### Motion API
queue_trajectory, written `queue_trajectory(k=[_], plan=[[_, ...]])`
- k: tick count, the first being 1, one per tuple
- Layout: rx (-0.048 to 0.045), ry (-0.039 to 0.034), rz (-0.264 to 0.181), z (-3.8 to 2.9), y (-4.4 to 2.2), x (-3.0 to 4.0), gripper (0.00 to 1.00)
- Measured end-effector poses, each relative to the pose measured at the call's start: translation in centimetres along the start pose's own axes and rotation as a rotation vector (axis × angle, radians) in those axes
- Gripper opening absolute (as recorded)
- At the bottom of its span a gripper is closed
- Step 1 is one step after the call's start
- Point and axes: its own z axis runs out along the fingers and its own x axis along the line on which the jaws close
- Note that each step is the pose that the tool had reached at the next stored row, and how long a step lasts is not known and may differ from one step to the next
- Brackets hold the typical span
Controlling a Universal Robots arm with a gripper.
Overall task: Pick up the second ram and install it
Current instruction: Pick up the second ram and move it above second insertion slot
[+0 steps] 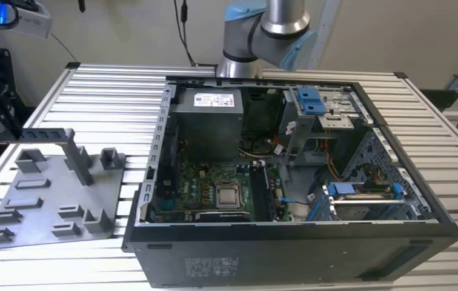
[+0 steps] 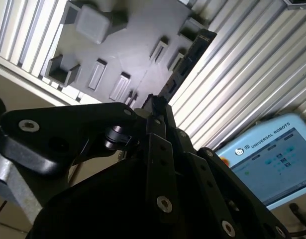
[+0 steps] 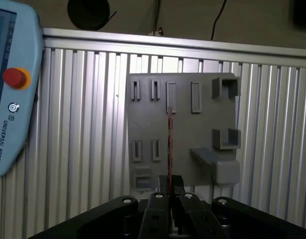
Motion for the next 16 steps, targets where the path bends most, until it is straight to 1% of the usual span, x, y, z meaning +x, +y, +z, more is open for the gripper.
queue_trajectory(k=[3,11,16], plan=[[-0.0001,-0.0002,0.0,-0.03,-1.2,0.05,0.14],[-0.0019,-0.0001,-0.001,-0.15,-4.81,0.2,0.14],[-0.0028,-0.0001,-0.001,-0.22,-6.93,0.29,0.14]])
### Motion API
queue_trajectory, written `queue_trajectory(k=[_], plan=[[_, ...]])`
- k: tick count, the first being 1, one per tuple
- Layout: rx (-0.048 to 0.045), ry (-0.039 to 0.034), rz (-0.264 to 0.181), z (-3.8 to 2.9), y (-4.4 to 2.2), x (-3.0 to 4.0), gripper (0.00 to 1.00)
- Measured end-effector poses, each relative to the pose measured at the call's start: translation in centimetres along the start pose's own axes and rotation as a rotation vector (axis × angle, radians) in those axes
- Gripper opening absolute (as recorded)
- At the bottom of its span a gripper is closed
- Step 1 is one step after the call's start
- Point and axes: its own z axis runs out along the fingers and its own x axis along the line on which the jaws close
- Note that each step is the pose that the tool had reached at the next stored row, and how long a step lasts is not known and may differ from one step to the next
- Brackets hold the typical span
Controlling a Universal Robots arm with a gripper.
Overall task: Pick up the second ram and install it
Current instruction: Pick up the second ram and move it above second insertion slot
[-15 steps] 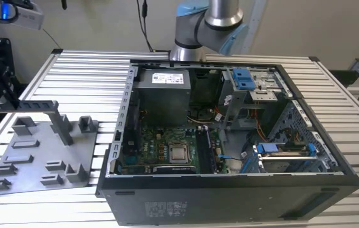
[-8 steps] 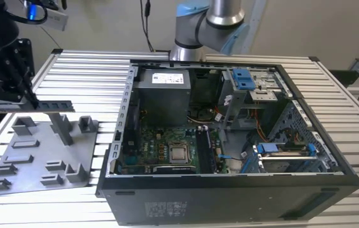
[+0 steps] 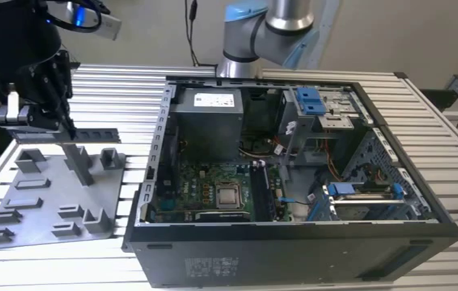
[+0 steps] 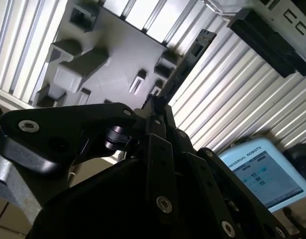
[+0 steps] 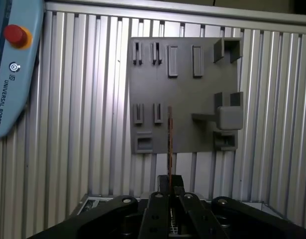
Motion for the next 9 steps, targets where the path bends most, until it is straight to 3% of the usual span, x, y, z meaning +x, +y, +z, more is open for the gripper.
queue_trajectory(k=[9], plan=[[-0.0011,-0.0001,0.0,-0.12,-3.45,0.15,0.14]])
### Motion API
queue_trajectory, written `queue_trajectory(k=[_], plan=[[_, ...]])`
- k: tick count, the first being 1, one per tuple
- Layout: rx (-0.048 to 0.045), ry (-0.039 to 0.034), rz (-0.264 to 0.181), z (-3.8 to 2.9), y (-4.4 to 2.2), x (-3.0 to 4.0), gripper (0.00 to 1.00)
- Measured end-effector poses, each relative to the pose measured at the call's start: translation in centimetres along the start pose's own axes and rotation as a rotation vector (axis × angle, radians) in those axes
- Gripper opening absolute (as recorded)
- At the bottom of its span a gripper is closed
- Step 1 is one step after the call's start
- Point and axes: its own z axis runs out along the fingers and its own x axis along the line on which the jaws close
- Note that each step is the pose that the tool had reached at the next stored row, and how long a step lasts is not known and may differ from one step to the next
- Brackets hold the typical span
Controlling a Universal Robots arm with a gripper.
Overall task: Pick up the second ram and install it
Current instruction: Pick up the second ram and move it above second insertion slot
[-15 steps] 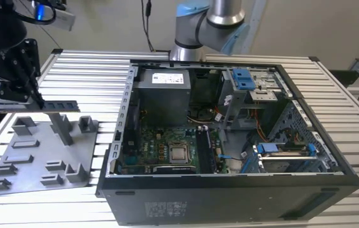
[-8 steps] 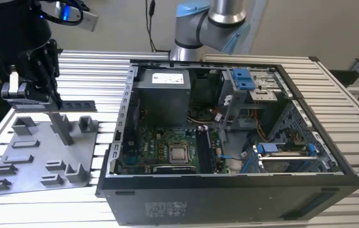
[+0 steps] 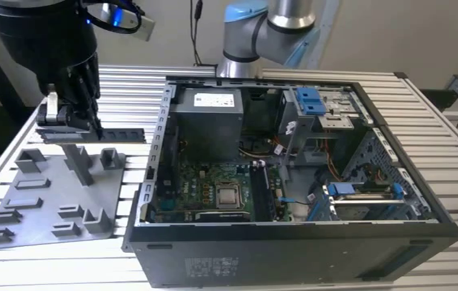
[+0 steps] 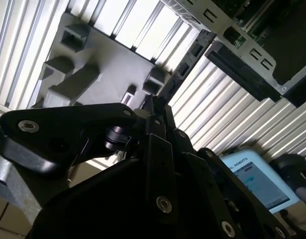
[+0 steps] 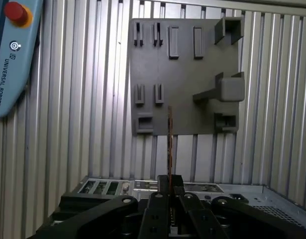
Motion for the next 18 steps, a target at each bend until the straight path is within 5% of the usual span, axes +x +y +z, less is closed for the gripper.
queue_trajectory(k=[18], plan=[[-0.002,-0.0001,-0.001,-0.24,-6.72,0.29,0.14]])
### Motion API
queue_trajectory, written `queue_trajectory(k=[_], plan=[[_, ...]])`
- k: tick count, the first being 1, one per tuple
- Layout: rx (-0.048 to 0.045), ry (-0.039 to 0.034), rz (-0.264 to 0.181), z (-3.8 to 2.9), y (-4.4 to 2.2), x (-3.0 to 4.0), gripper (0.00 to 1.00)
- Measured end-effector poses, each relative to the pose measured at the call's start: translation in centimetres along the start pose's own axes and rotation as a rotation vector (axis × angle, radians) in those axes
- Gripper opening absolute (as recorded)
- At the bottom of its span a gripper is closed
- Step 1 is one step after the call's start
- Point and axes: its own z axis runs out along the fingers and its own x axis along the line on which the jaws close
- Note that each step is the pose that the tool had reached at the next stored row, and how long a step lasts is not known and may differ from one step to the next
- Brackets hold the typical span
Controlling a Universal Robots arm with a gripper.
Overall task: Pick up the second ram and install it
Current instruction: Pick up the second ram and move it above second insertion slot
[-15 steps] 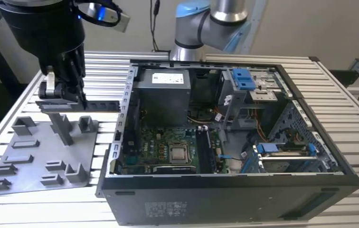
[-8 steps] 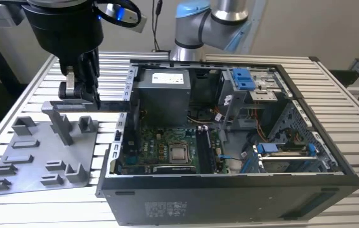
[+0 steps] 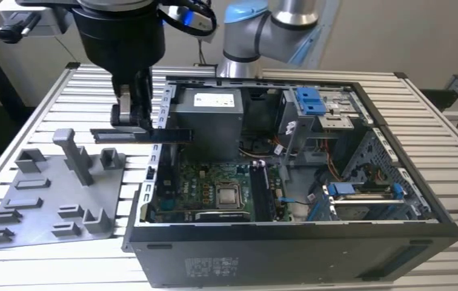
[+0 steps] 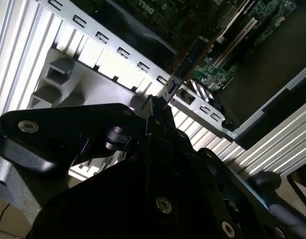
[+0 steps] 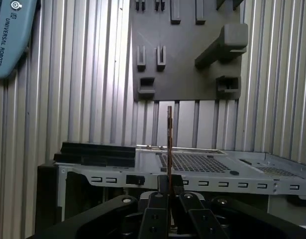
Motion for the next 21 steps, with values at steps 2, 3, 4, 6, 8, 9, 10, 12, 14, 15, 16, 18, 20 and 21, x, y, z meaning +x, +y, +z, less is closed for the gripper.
queue_trajectory(k=[2,3,4,6,8,9,10,12,14,15,16,18,20,21], plan=[[-0.0003,0.0,0.0,-0.03,-0.73,0.03,0.14],[-0.0004,0.0001,0.0,-0.05,-1.13,0.05,0.14],[-0.0005,0.0001,0.0,-0.06,-1.47,0.06,0.14],[-0.0006,0.0,0.0,-0.08,-2.09,0.09,0.14],[-0.0006,0.0001,0.0,-0.11,-2.68,0.12,0.14],[-0.0006,0.0,0.0,-0.12,-3.04,0.13,0.14],[-0.0007,0.0001,0.0,-0.13,-3.4,0.15,0.14],[-0.0008,0.0001,0.0,-0.16,-4.1,0.18,0.14],[-0.0008,0.0001,0.0,-0.18,-4.66,0.2,0.14],[-0.0008,0.0001,0.0,-0.19,-4.92,0.21,0.14],[-0.0008,0.0,-0.001,-0.2,-5.16,0.22,0.14],[-0.0008,0.0001,-0.001,-0.22,-5.64,0.24,0.14],[-0.0009,0.0001,-0.001,-0.23,-6.05,0.26,0.14],[-0.0008,0.0,-0.001,-0.24,-6.24,0.27,0.14]])
